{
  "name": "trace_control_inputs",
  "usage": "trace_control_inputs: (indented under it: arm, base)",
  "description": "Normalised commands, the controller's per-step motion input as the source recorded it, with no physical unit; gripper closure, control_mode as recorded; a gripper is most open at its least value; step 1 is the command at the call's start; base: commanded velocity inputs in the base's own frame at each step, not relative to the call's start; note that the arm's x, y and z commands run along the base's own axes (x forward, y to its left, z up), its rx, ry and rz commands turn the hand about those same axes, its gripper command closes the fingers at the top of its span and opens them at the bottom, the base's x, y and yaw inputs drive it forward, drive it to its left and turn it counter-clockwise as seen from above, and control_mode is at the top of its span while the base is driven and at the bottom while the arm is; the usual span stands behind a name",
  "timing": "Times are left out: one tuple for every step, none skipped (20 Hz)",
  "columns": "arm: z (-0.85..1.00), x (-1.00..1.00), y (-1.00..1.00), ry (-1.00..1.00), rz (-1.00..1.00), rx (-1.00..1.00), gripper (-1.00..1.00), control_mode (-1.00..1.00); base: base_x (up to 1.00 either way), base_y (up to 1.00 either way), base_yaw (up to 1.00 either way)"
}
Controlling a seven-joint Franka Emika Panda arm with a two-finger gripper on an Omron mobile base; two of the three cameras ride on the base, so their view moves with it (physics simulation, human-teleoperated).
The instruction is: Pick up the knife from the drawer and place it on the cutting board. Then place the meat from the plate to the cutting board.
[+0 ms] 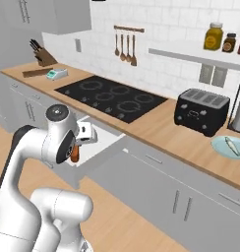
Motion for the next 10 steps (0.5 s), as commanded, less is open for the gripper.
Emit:
trace_control_inputs:
  arm:
    - [0.0,0.0,0.0,0.0,0.0,0.0,1.0,1.0]
    - [0.0,0.0,0.0,0.0,0.0,0.0,1.0,1.0]
    - [0.0,0.0,0.0,0.0,0.0,0.0,1.0,1.0]
    - [0.0,0.0,0.0,0.0,0.0,0.0,1.0,1.0]
    - [0.0,0.0,0.0,0.0,0.0,0.0,1.0,1.0]
    - [0.0,0.0,0.0,0.0,0.0,0.0,1.0,1.0]
    - [0.0,0.0,0.0,0.0,0.0,0.0,1.0,1.0]
    - [0.0,0.0,0.0,0.0,0.0,0.0,1.0,1.0]
    - [0.0,0.0,0.0,0.0,0.0,0.0,1.0,1.0]
    - [0.0,0.0,0.0,0.0,0.0,0.0,1.0,1.0]
  base:
    - [0.48,1.0,0.0]
    - [0.44,1.0,0.0]
    - [0.32,1.0,0.05]
    - [0.27,1.0,0.21]
    - [0.19,1.0,0.33]
    - [0.13,1.0,0.43]
    - [0.12,1.0,0.5]
    - [0.12,1.0,0.54]
    - [0.11,1.0,0.57]
    - [0.16,1.0,0.57]
